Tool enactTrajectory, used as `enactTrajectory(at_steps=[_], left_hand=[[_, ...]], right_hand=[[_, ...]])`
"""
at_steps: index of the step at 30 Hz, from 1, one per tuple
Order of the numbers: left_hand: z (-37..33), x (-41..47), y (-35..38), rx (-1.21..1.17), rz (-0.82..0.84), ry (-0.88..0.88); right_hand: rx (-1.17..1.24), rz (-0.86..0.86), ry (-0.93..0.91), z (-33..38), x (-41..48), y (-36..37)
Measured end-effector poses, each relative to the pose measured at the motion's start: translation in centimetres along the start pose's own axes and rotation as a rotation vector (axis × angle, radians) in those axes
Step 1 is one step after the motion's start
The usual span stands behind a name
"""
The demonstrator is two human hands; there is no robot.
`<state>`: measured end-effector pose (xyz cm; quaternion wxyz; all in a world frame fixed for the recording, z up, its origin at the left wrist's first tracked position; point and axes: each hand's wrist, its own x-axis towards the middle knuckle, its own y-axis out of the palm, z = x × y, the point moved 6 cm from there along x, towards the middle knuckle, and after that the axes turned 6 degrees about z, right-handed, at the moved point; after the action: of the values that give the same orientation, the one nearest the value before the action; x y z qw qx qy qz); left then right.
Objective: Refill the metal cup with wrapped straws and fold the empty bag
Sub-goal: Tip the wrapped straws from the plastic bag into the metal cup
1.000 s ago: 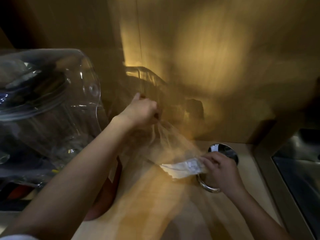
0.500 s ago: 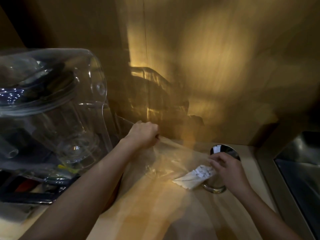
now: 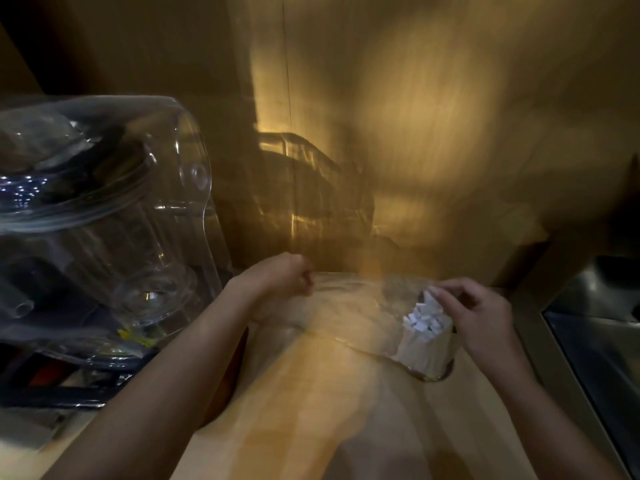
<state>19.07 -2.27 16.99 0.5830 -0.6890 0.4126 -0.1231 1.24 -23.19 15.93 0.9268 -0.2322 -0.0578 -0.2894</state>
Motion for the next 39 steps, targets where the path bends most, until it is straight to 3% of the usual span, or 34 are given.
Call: enactTrajectory(at_steps=[6,8,12,16,32,39], left_hand=[[-1.2,0.7,3.0,0.07,-0.018,0.068],[-1.4,0.5,2.7,0.102,-0.125,0.084],[-2.3,-0.8,-0.2,0.128,-0.511,0.174],[-2.9,-0.4,-0.5,0.148,-0.363,0.179],[-4.2,0.0,-0.5,0.066,-0.393,0.12],[-4.5,0.2,0.0,0.036,-0.274,0.09]], right_hand=[[-0.123,0.155,0.117,-1.7,-0.3,1.7],[-0.087,0.087,0.091,-1.5,-0.7,1.1],[-0.062,-0.119,-0.062,0.5,-1.4,-0.5],[-0.044,-0.12,-0.024,0.4,-1.8,-0.7],[-0.134,-0.081,0.022,0.2,-2.0,-2.2],[-0.13,-0.094,0.046,-0.5,-2.0,-2.7]])
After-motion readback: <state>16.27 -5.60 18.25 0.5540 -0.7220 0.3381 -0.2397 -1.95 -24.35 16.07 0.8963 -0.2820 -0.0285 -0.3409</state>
